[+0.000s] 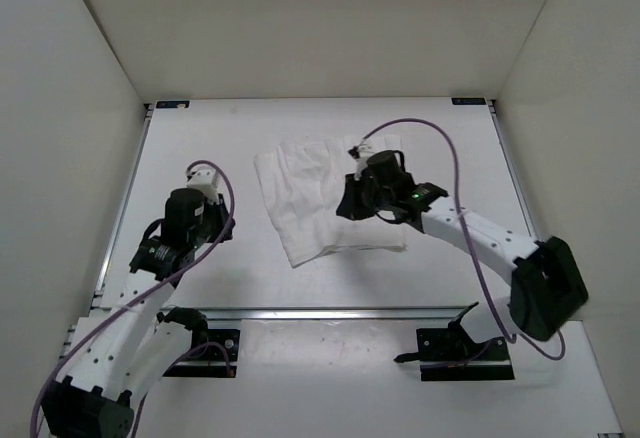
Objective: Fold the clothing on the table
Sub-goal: Flatten the skirt out
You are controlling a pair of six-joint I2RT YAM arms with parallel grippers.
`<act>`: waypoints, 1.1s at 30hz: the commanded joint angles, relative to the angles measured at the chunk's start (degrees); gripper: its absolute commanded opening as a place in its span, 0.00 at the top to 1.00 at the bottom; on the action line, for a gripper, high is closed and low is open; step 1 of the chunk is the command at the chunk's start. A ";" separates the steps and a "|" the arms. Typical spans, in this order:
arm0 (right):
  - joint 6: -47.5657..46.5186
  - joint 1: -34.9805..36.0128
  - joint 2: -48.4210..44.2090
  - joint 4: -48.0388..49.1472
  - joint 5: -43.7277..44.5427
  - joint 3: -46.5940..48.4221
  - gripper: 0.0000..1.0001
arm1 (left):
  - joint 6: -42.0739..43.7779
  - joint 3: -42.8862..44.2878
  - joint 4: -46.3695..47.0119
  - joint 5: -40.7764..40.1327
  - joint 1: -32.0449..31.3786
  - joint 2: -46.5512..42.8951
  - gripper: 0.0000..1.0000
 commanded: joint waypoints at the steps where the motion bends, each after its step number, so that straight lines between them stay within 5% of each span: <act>1: 1.60 -4.39 -6.35 -7.49 5.88 -5.29 0.91 | -4.71 6.16 -0.69 3.57 -6.09 6.28 0.63; 4: 1.34 -7.73 -9.79 -11.98 8.96 -9.16 0.71 | -10.68 3.99 0.44 9.69 -7.78 10.24 0.36; 5: 1.08 -8.87 -10.48 -13.13 9.31 -10.39 0.62 | -11.83 1.36 2.62 10.06 -8.40 11.47 0.35; 12: 0.02 -11.95 -10.58 -16.56 16.94 -14.00 0.51 | -23.70 -6.39 12.04 9.36 -15.78 17.09 0.29; 27: -1.65 -16.09 -5.22 -7.53 14.94 -18.58 0.45 | -29.07 -8.24 18.99 7.96 -20.26 26.86 0.31; 33: -1.12 -16.88 -3.20 -3.74 15.30 -20.94 0.54 | -29.77 -9.04 19.78 6.12 -20.35 28.09 0.23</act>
